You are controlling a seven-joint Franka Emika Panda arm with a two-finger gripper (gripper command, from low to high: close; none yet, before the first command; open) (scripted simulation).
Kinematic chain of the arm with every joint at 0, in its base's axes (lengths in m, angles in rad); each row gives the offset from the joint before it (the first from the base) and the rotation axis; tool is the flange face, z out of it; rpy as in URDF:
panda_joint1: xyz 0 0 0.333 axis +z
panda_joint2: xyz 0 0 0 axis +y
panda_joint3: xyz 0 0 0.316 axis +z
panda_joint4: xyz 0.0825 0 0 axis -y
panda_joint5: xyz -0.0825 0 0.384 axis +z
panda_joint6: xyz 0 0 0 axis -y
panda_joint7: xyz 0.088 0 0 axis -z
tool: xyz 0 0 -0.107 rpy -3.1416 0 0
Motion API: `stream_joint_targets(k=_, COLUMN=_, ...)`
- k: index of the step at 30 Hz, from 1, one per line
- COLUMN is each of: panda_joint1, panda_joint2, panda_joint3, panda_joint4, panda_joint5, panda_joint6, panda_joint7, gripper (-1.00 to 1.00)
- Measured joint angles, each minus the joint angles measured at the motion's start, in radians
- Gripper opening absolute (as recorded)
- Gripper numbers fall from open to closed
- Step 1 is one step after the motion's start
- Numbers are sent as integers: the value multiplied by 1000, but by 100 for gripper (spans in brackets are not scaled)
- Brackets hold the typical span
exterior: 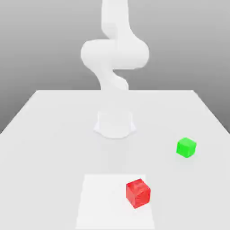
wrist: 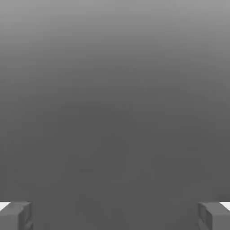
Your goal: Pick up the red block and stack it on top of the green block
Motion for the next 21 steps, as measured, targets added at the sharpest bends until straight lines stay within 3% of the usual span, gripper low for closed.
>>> stream_joint_targets(k=14, panda_joint1=117, panda_joint2=516, panda_joint3=-17, panda_joint4=-233, panda_joint5=41, panda_joint6=273, panda_joint7=-239, gripper=0)
stream_joint_targets(k=21, panda_joint1=148, panda_joint2=768, panda_joint3=-5, panda_joint4=-340, panda_joint5=5, panda_joint6=413, panda_joint7=-310, gripper=0)
